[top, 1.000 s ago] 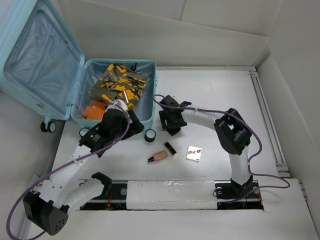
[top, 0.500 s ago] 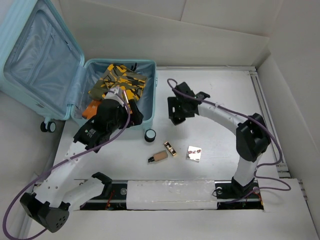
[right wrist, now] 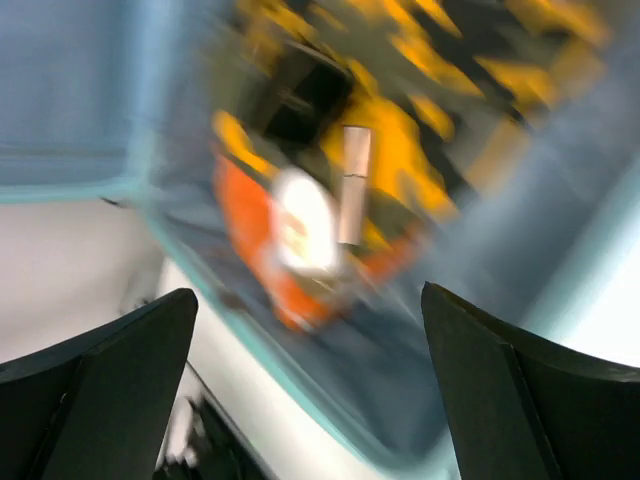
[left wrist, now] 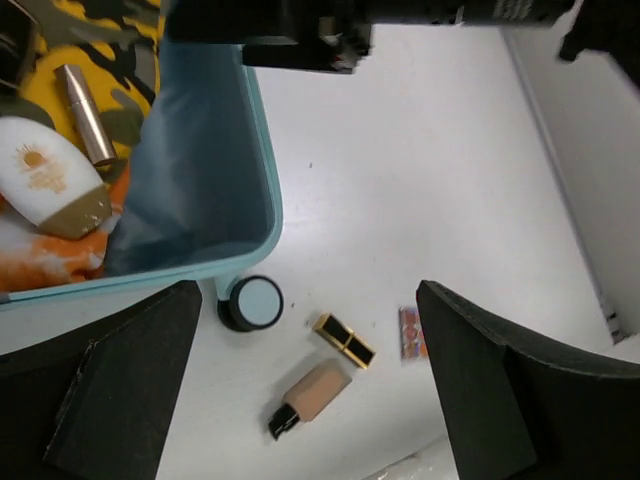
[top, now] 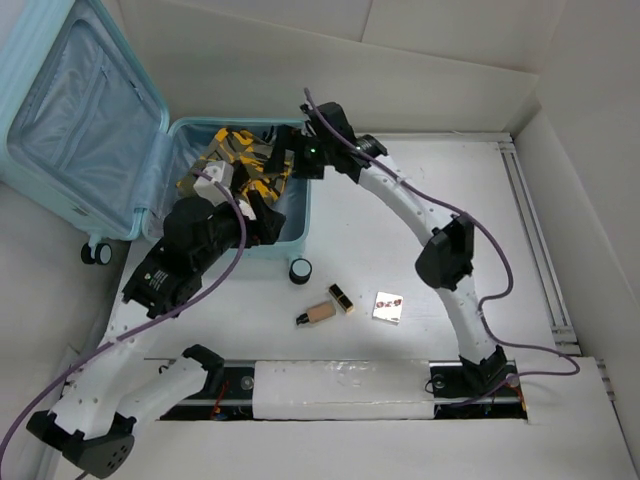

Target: Pack the luggage

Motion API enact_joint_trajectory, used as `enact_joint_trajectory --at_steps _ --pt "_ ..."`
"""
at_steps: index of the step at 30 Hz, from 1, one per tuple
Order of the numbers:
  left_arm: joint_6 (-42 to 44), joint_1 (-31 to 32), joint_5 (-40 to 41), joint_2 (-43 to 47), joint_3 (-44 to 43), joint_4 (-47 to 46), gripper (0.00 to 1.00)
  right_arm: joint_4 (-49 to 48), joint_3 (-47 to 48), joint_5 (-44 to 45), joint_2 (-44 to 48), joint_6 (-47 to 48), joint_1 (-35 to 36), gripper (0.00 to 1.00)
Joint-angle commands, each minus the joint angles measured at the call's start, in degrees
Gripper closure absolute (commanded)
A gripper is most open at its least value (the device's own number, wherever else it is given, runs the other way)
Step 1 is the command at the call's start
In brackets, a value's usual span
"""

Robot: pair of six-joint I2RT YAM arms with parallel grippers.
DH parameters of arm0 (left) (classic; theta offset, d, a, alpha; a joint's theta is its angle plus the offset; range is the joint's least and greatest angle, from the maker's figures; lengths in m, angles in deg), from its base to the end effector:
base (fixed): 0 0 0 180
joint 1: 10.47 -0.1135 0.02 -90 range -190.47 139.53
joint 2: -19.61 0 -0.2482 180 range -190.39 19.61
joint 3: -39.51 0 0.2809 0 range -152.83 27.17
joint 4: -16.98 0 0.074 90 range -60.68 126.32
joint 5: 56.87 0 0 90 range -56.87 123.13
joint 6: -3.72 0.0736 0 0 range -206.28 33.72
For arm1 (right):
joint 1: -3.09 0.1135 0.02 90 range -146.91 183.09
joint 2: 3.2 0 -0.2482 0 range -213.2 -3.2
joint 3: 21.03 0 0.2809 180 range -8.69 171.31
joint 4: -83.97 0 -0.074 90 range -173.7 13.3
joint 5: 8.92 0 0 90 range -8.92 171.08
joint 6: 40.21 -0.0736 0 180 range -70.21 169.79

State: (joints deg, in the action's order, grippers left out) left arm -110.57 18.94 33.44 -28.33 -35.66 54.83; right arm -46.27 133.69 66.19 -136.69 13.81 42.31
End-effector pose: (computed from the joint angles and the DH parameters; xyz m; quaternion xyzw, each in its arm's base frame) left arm 0.2167 -0.1217 0.3991 0.0326 0.7688 -0.2866 0.5707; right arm 0.4375 0.3815 0.3260 -0.0903 0.8501 0.3974 0.3335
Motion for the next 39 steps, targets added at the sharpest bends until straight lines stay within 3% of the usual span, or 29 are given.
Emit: enact_joint_trajectory --at_steps 1,2,7,10,11,12,13,16,18,23,26,39 --pt "3.8 -0.1 -5.8 -2.6 3.3 -1.4 0.13 -5.1 -16.1 -2.2 13.2 -3.2 -7.5 0.0" --pt "3.8 -0.1 -6.3 -3.1 4.5 -3.2 0.13 -7.7 -25.9 -2.2 19.7 -2.7 -9.8 0.0" --pt "4.3 2.8 -8.1 -8.4 6.2 -9.2 0.13 -5.8 -45.9 2.5 36.1 2.2 -13.9 0.06" --pt "6.2 18.4 5.3 -16.2 2.1 -9.2 0.09 -2.3 -58.5 8.3 46.6 3.5 -16.3 0.23" --pt "6.2 23.4 14.6 -19.0 0.4 -8.5 0.07 -0.9 -62.0 9.5 49.4 3.5 -16.3 0.25" --pt "6.2 30.8 16.8 -24.2 -1.2 -7.8 0.06 -0.2 -65.4 12.3 52.0 2.8 -17.0 0.25" --pt "4.8 32.3 16.8 -26.0 -3.3 -7.8 0.06 0.5 -71.7 13.8 54.7 2.2 -17.6 0.32" --pt "1.8 33.8 12.3 -28.0 -1.2 -10.9 0.06 2.6 -81.4 17.6 64.0 0.9 -19.2 0.32" --pt "1.3 33.8 10.7 -28.0 1.3 -11.8 0.06 3.7 -84.1 18.8 69.0 -0.6 -20.7 0.32" --pt "1.4 41.7 11.5 -38.6 -2.2 -9.6 0.06 5.5 -88.1 17.6 72.5 -0.7 -28.4 0.32" --pt "-0.7 44.1 13.7 -45.8 -7.3 -8.8 0.03 6.2 -87.5 15.8 73.0 1.3 -31.5 0.06" --pt "-5.1 45.2 16.6 -63.1 -17.1 -7.7 0.04 5.6 -86.4 6.1 76.3 5.8 -35.2 0.06"
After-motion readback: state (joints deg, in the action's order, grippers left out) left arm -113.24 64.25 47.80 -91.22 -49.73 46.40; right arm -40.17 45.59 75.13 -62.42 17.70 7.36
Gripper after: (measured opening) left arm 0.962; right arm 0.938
